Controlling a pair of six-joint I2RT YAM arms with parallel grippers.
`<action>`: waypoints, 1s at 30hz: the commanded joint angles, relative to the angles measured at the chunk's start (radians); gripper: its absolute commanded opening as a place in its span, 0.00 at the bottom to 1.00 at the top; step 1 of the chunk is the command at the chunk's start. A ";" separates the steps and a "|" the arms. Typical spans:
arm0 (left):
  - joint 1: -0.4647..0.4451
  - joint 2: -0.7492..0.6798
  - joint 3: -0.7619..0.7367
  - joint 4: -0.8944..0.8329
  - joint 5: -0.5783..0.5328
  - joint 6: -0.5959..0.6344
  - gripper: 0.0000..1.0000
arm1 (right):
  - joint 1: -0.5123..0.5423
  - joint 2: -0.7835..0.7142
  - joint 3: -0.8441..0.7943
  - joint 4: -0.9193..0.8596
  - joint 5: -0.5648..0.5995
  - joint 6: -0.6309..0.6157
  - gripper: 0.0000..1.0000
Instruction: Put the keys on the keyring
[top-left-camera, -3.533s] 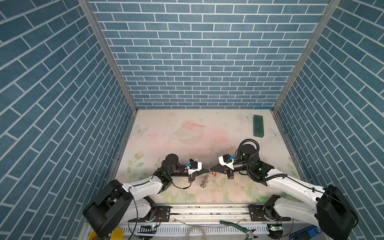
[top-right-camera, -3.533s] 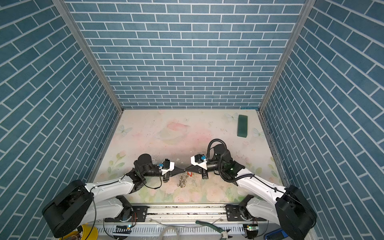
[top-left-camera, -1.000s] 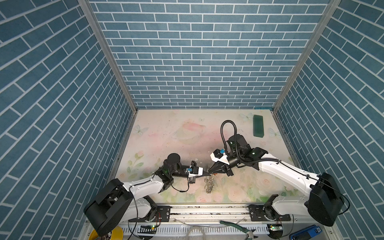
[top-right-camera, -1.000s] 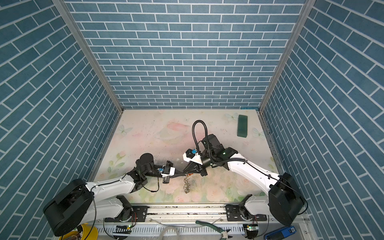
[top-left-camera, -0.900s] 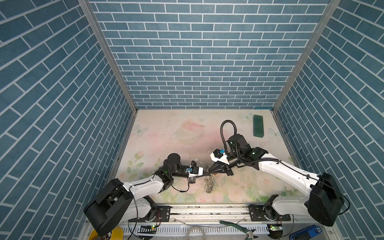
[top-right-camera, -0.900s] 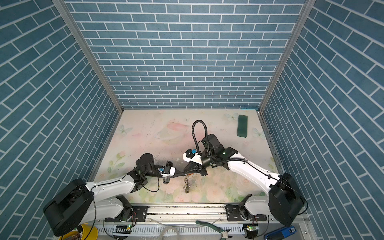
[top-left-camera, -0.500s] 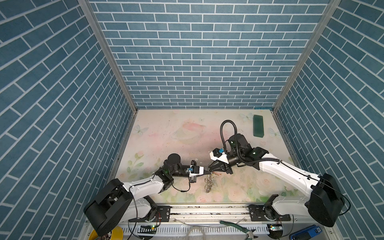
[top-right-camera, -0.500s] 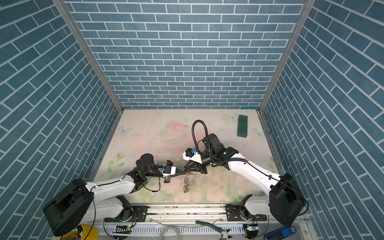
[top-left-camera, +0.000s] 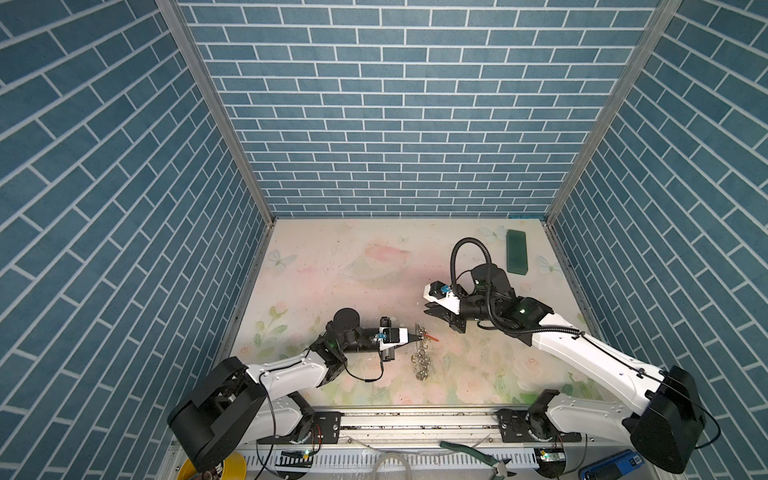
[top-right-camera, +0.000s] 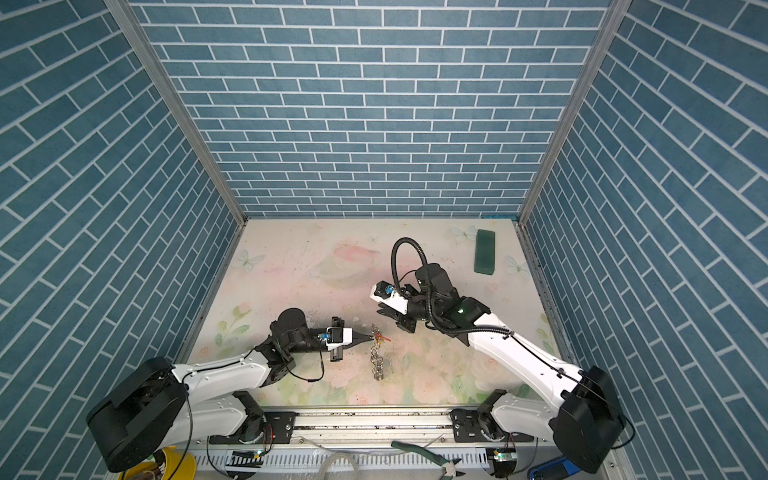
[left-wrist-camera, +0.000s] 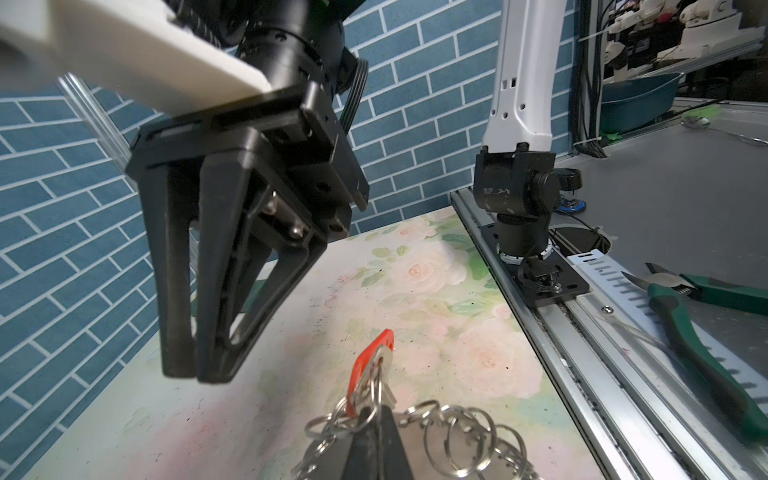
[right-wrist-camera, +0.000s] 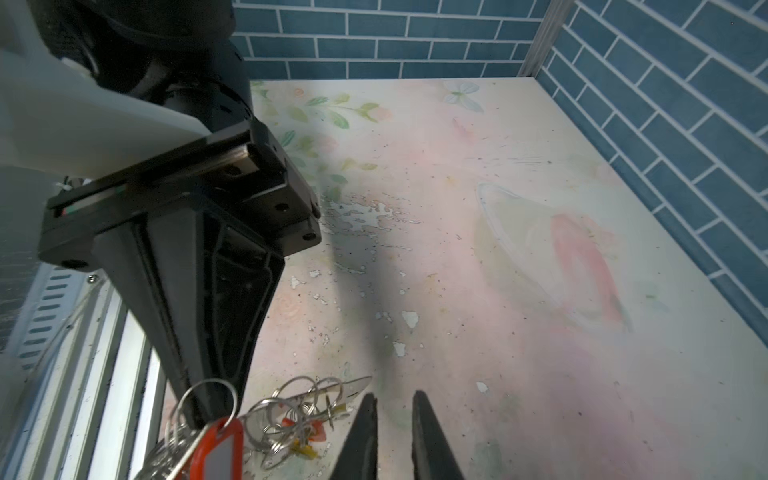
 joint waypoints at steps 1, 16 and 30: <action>0.005 0.014 -0.015 0.100 -0.041 -0.036 0.00 | 0.002 -0.063 -0.023 -0.014 0.035 0.022 0.18; 0.040 0.050 -0.030 0.192 -0.052 -0.108 0.00 | 0.033 -0.137 -0.172 0.050 0.037 0.016 0.99; 0.040 0.057 -0.028 0.201 0.049 -0.127 0.00 | 0.038 -0.036 -0.118 0.104 0.103 0.037 0.86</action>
